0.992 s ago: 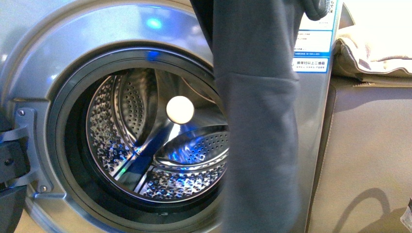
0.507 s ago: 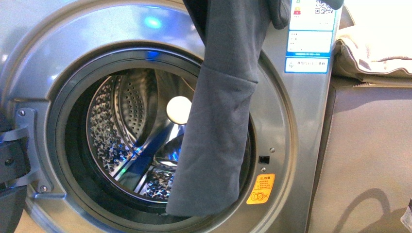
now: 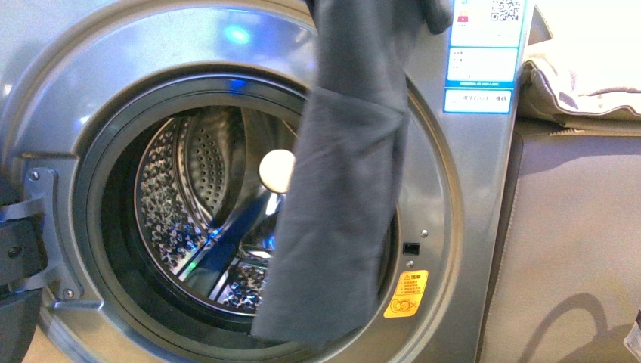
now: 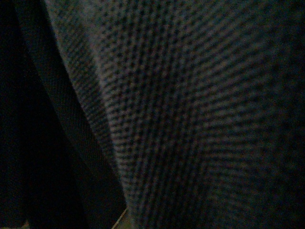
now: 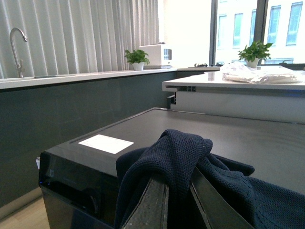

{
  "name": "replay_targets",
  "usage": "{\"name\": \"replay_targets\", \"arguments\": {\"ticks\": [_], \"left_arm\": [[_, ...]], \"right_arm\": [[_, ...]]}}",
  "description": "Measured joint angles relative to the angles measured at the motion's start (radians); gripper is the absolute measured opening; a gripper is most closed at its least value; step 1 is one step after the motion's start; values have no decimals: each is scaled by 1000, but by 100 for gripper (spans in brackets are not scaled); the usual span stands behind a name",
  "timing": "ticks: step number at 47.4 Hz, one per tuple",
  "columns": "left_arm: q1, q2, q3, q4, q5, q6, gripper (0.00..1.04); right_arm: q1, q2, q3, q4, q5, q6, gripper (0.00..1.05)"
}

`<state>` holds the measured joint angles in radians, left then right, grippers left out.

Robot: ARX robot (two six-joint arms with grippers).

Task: Put clothes into washing machine

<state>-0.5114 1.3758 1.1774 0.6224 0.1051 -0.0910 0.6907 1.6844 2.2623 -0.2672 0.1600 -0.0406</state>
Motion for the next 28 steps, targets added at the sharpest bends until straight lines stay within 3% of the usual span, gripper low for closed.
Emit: {"name": "replay_targets", "arguments": {"ticks": [12, 14, 28], "left_arm": [[13, -5, -27, -5, 7, 2, 7], [14, -5, -28, -5, 6, 2, 7], [41, -5, -60, -5, -1, 4, 7]], "right_arm": [[5, -120, -194, 22, -10, 24, 5], [5, -131, -208, 14, -20, 31, 9], [-10, -215, -255, -34, -56, 60, 64]]}}
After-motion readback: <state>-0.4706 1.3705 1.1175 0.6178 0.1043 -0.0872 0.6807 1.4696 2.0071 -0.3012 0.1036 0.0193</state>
